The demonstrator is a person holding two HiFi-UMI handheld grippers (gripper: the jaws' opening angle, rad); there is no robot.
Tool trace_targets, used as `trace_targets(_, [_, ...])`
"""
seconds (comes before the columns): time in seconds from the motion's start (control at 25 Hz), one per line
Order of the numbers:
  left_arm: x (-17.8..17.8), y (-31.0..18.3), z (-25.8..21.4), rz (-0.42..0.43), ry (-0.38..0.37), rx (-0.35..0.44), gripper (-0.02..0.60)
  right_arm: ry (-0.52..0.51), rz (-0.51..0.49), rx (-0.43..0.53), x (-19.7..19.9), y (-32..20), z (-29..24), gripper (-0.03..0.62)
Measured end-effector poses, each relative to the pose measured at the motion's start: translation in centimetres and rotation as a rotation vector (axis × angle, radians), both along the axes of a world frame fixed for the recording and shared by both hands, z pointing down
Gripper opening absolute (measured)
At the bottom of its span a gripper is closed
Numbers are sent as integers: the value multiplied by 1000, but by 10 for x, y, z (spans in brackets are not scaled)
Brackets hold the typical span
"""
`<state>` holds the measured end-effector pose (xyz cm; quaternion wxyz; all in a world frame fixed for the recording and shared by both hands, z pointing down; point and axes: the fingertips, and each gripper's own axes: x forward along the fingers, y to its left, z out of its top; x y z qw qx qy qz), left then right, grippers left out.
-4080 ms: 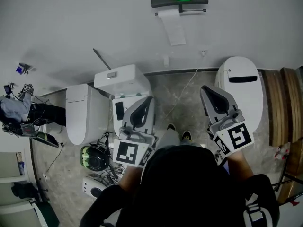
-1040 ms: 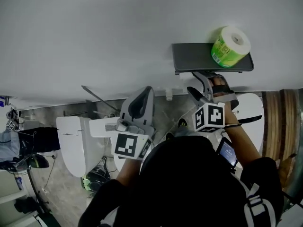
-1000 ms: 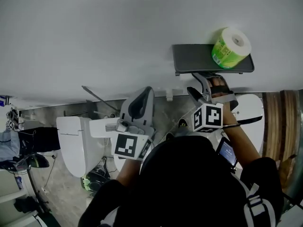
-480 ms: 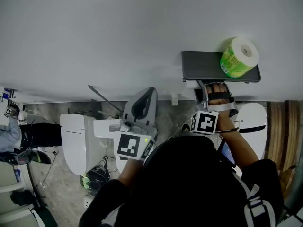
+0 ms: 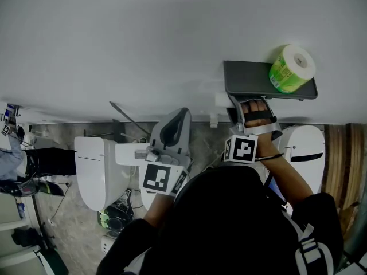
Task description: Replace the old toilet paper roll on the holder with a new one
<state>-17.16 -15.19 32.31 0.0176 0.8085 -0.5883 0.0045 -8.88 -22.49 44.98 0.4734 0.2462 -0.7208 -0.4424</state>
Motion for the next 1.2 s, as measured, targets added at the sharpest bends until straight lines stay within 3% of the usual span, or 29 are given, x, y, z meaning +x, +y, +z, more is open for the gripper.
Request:
trace_targets(0.28, [-10,13,-2,-38,16,-12,23,13,-42,31,-22,6,-1,219])
trace_targets(0.6, [-23,23,-5,-72,13,4,23,-58,-118,14,-53,22,-11,216])
trace_targets(0.92, [-29,25,-3,-74,-4,5,23,-302,-198,0,-72,44,-63,216])
trace_targets(1.2, [-18,21,-8,-40,-3,29,23,-532,-194,-50,-46,62,-119,216])
